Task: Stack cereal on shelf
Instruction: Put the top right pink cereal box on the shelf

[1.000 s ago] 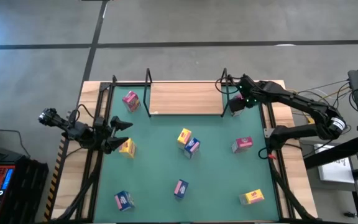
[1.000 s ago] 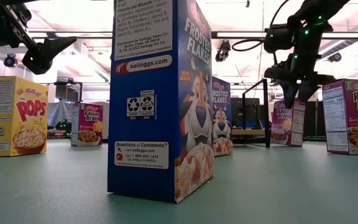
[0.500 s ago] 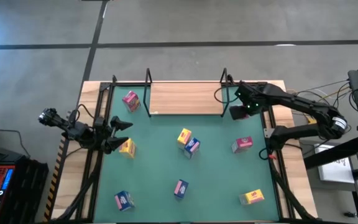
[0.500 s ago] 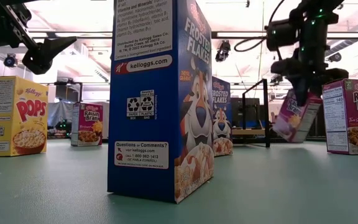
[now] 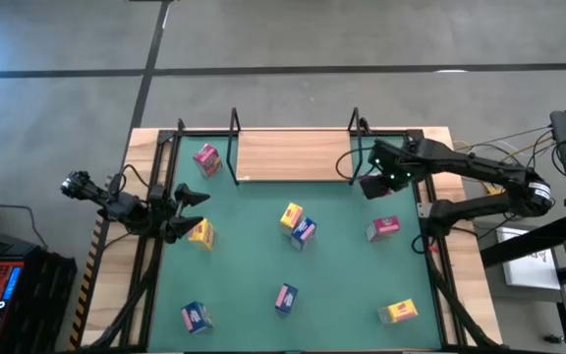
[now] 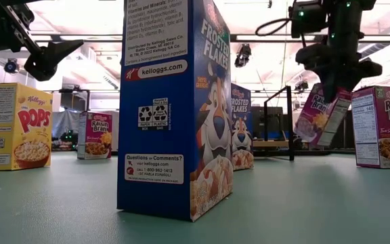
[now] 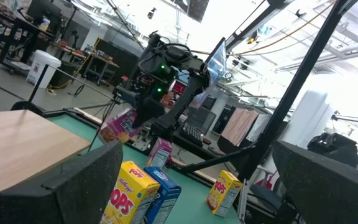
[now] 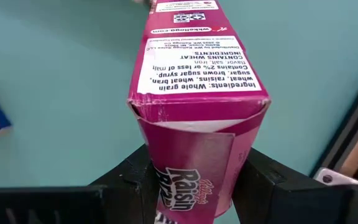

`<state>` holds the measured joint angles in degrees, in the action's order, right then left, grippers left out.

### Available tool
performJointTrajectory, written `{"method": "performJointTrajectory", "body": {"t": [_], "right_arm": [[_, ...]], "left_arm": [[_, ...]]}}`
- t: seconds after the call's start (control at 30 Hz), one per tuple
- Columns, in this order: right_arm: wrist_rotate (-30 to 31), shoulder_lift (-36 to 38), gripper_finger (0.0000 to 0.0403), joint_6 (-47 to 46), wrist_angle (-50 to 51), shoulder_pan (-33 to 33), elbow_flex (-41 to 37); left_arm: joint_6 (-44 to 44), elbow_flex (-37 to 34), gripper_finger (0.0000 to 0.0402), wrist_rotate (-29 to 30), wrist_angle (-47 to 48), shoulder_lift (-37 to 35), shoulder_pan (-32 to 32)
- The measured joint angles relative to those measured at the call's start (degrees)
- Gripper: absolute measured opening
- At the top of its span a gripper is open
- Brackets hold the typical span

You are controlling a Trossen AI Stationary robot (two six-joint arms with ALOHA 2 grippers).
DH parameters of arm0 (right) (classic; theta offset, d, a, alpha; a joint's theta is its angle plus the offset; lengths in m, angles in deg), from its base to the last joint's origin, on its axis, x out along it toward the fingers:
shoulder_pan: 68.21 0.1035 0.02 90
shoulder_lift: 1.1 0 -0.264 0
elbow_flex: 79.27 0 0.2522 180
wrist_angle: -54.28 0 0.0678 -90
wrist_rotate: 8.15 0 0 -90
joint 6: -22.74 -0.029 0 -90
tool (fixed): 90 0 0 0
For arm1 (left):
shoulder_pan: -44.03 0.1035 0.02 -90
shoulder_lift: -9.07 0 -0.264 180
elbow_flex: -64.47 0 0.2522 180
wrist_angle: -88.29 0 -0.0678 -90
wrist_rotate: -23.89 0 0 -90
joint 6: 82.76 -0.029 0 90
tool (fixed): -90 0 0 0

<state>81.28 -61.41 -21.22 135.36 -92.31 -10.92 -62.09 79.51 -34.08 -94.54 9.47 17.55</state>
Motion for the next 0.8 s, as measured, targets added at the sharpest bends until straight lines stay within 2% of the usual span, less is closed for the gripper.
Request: {"method": "performJointTrajectory", "body": {"t": [0.4, 0.8], "right_arm": [[-0.1, -0.2, 0.0143, -5.6, 0.2, 11.0, 3.6], [2.3, -2.4, 0.0144, 2.7, -3.4, 11.9, 8.8]], "left_arm": [[0.0, 0.0, 0.0398, 0.0, 0.0, 0.0, 0.0], [0.0, 0.0, 0.0398, 0.0, 0.0, 0.0, 0.0]]}}
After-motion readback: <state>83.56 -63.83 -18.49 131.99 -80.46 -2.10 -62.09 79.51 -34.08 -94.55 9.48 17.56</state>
